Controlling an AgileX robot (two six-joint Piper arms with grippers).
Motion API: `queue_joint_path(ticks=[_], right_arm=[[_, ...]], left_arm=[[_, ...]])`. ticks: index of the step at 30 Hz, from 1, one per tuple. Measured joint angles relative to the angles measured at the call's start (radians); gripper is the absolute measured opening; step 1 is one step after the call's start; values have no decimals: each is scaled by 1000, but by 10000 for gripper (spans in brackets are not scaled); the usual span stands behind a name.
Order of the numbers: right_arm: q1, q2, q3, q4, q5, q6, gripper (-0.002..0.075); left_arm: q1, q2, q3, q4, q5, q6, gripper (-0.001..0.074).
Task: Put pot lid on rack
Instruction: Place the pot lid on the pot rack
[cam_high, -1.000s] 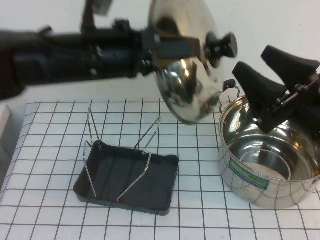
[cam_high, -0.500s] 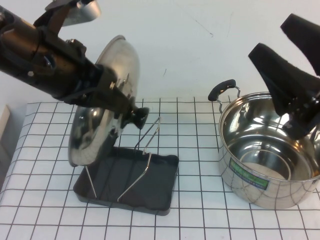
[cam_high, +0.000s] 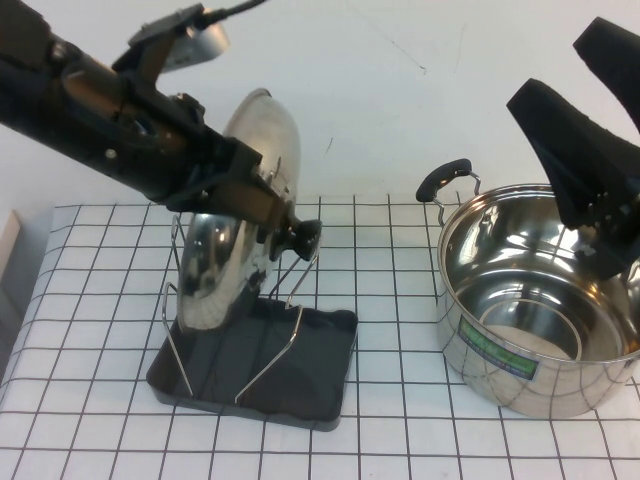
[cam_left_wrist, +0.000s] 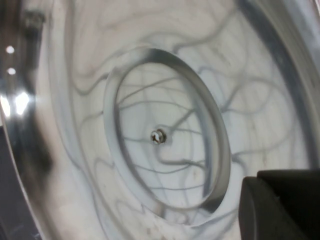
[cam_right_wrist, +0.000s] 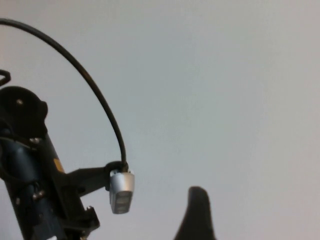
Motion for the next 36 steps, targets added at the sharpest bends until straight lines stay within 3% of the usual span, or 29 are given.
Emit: queue_joint_path(ticks=[11,25,36], right_arm=[[0,0,0,-6,7,0,531],[0,0,0,-6,45,0,531],[0,0,0,-10,52,0,531]], left_arm=[[-10,68,0,13,-11,32,83],[-184,74,0,248,-79,-53,83],[-189,74,0,349,-66,-112,83]])
